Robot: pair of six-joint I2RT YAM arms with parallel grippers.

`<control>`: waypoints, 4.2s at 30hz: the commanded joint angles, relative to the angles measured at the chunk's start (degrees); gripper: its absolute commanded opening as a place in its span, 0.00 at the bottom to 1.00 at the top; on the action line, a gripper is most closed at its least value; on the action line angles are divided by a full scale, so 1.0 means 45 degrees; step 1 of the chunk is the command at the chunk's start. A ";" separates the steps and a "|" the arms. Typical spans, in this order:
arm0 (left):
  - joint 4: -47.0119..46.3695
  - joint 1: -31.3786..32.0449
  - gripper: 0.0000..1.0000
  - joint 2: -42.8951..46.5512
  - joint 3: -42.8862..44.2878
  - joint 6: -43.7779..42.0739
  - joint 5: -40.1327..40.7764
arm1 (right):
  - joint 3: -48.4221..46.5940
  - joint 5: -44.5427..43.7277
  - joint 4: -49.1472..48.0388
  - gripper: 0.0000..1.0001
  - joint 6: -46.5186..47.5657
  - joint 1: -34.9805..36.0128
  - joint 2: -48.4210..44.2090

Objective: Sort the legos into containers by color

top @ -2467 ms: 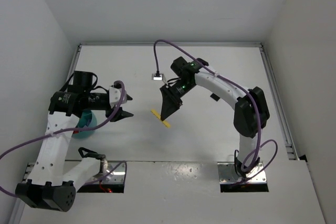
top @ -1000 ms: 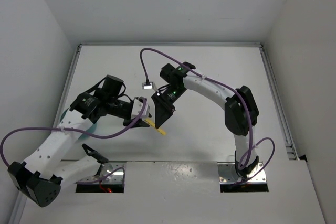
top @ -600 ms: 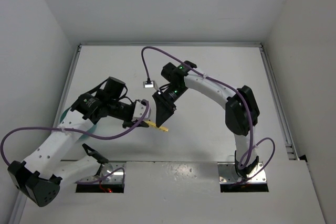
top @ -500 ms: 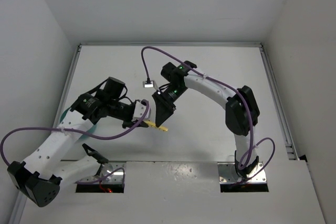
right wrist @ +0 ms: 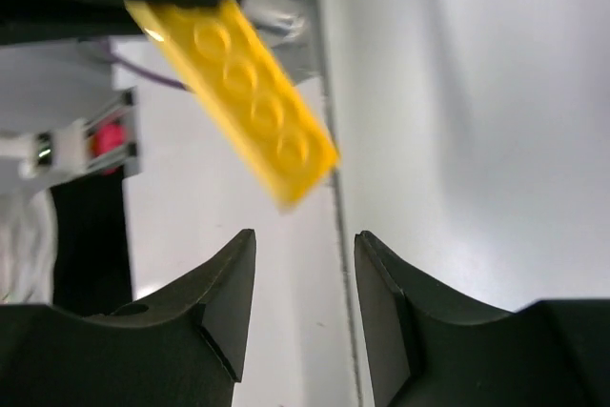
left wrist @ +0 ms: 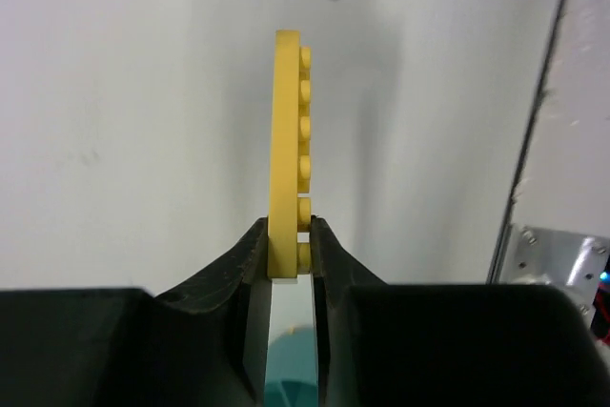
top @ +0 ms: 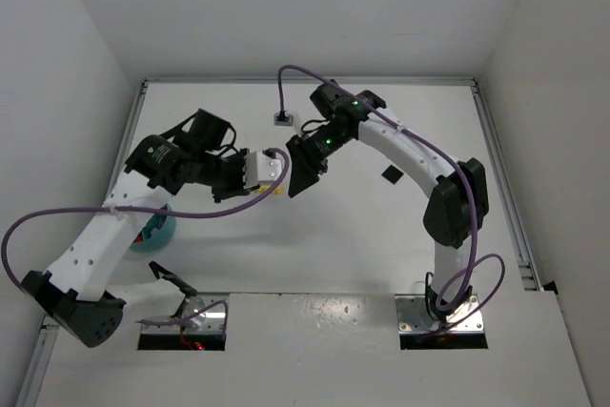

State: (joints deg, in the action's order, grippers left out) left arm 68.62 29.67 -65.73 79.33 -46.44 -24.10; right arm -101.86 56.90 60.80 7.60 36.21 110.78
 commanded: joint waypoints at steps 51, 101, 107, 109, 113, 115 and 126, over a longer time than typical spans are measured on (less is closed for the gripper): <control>0.1372 -0.9229 0.03 0.2303 -0.3213 -0.7590 1.0258 | 0.2187 -0.1923 -0.1615 0.46 -0.0809 -0.1444 -0.2001; 0.1372 -0.9619 0.62 -0.0939 -0.1635 -0.7083 0.8968 | 0.2422 -0.2040 -0.1381 0.47 -0.0575 -0.1444 -0.1884; 0.1372 -0.9875 0.64 -0.1641 0.1780 -0.6424 0.7351 | 0.2655 -0.3458 -0.1848 0.47 -0.0749 -0.1444 -0.2604; 0.1372 -0.9875 0.64 -0.1973 0.3570 -0.5468 0.5874 | 0.2832 -0.4496 -0.2102 0.47 -0.0886 -0.1444 -0.2898; 0.1120 -0.9679 0.64 -0.2988 0.5708 -0.1933 0.3329 | 0.3747 -0.7636 -0.2689 0.47 -0.1004 -0.1580 -0.3698; 0.0286 -0.9407 0.64 -0.3127 0.5828 0.0097 0.2468 | 0.3885 -0.8365 -0.2846 0.47 -0.0792 -0.1581 -0.3856; -0.4271 -0.7591 1.00 -0.3825 0.4635 0.5786 -0.2375 | 0.3615 -1.2138 -0.2536 0.59 0.2179 -0.2945 -0.2726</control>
State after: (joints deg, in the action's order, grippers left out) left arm 56.16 -6.15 -80.25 98.65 -28.47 -25.19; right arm -82.08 7.40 49.28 12.93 25.21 96.25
